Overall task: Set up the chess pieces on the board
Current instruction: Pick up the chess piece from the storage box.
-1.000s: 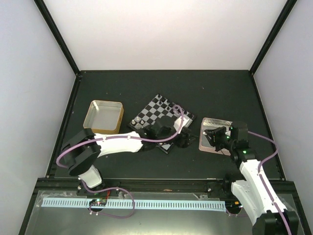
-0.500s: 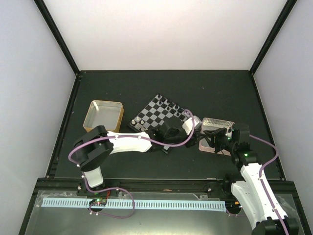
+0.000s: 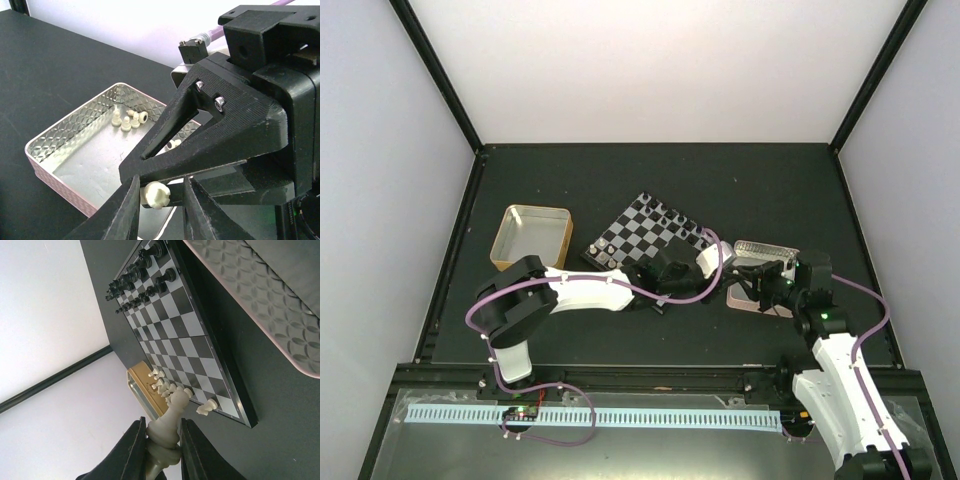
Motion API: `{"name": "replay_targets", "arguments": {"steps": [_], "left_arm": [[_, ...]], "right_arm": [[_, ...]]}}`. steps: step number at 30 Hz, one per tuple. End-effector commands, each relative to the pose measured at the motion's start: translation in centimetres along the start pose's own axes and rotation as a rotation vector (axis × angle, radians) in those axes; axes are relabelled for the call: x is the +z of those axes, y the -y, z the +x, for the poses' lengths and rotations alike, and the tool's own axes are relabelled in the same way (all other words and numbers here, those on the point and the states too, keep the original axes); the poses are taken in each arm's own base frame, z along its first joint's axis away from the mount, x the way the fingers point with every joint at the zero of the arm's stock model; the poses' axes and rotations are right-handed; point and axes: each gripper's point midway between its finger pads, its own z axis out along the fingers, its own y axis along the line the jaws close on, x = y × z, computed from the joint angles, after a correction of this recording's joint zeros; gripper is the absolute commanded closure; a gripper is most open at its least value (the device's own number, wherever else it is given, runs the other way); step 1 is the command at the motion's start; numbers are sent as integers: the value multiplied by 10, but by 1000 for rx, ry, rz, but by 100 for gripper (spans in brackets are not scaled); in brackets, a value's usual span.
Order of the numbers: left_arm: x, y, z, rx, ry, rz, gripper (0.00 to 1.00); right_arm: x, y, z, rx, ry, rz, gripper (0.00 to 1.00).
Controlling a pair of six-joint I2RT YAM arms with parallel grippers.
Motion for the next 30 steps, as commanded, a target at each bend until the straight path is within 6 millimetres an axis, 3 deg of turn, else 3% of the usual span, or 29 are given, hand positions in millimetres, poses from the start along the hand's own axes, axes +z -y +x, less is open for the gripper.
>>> {"name": "replay_targets", "arguments": {"steps": [1,6,13,22,30], "left_arm": [[4,11,-31,66,86,33,75],[5,10,-35,84,98,30,91],[4,9,-38,96,110,18,98],[-6,1,-35,84,97,-9,98],[-36,2,-46,29,51,60,98]], "right_arm": [[-6,-7,7,-15,-26,-2,80],[-6,-8,8,-24,-32,-1,80],[-8,-13,7,-64,-19,-5,74],[-10,-32,-2,-222,41,-36,35],[-13,-73,15,-442,-21,-231,19]]}}
